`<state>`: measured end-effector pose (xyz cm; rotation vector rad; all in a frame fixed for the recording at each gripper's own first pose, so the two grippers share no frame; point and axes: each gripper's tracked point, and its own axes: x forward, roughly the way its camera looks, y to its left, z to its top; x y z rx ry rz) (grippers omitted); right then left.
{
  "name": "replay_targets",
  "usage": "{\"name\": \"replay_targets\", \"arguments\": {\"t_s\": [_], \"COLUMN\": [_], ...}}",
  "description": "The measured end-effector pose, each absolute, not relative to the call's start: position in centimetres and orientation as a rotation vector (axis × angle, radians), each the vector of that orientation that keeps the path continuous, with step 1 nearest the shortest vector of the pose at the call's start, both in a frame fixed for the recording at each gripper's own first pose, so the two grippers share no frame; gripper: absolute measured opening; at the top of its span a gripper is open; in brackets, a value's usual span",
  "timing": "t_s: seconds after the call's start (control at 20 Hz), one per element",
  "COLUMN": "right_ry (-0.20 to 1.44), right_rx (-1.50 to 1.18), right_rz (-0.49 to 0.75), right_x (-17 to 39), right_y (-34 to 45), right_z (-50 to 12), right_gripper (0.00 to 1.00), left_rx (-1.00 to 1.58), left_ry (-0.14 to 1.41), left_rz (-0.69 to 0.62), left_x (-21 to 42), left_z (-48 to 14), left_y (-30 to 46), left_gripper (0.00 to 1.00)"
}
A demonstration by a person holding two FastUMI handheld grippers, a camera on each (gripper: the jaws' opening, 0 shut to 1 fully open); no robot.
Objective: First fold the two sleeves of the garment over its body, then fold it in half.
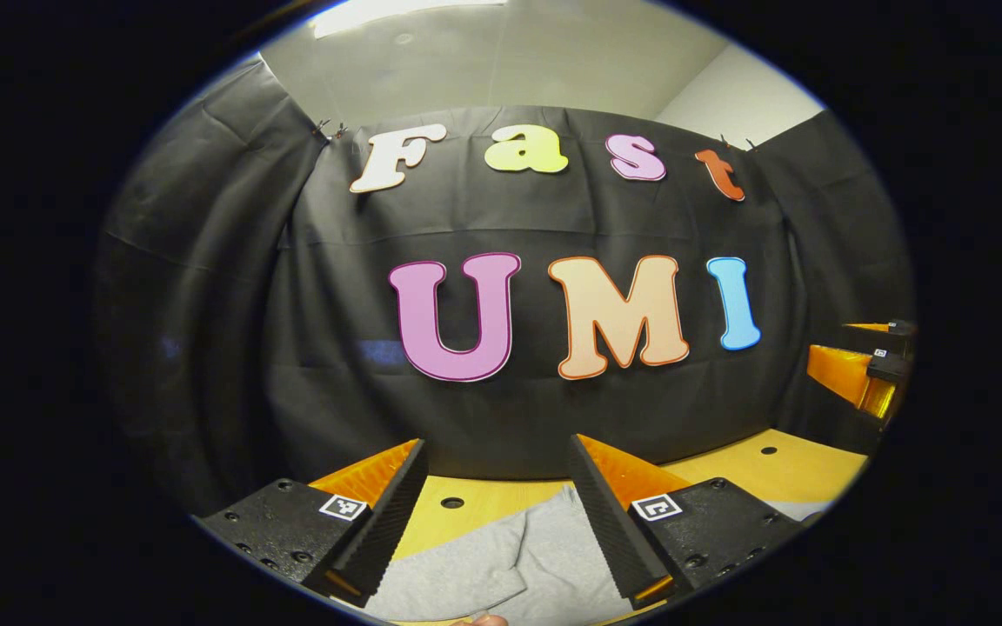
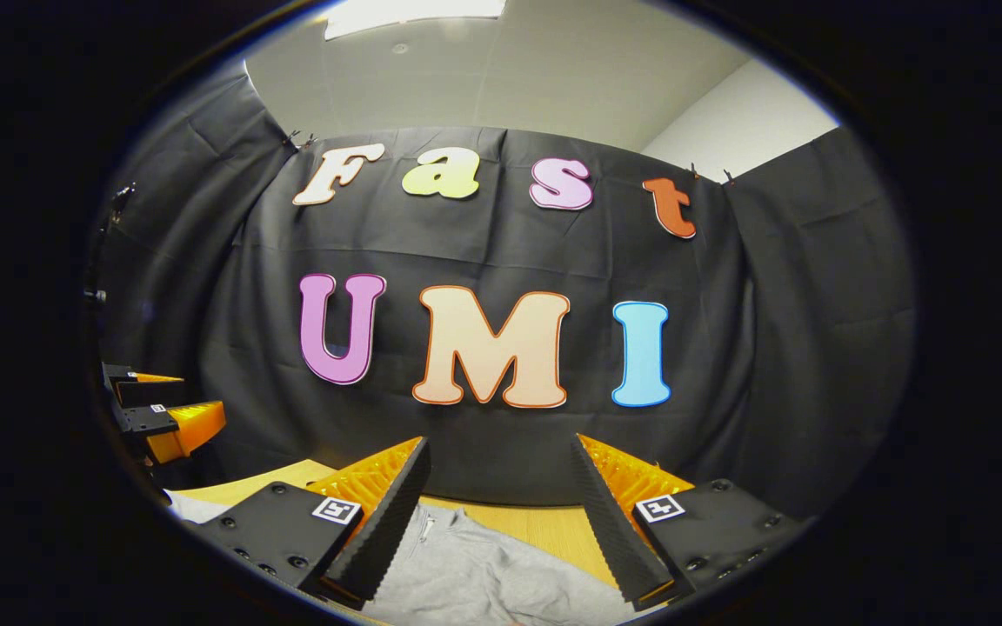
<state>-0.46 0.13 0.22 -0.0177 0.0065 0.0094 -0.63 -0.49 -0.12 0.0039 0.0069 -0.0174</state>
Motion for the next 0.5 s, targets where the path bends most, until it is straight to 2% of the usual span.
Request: {"name": "replay_targets", "arguments": {"t_s": [0.25, 0.3, 0.4, 0.5], "right_ry": [0.005, 0.006, 0.006, 0.004], "right_rx": [-0.027, -0.025, -0.019, -0.003], "right_rz": [0.003, 0.0, -0.002, 0.008], "right_x": [-0.47, -0.4, -0.32, -0.26], "right_y": [-0.13, -0.19, -0.33, -0.23], "right_z": [0.12, 0.13, 0.13, 0.25], "right_gripper": [0.98, 0.96, 0.99, 0.96], "left_rx": [0.002, 0.0, -0.002, 0.001], "left_ry": [0.011, 0.012, 0.014, 0.015], "left_rz": [-0.013, -0.013, -0.015, -0.021], "left_x": [-0.54, -0.55, -0.36, -0.24], "left_z": [-0.41, -0.47, -0.61, -0.65], "left_y": [-0.18, -0.17, -0.33, -0.59], "left_gripper": [0.94, 0.94, 0.95, 0.95]}}
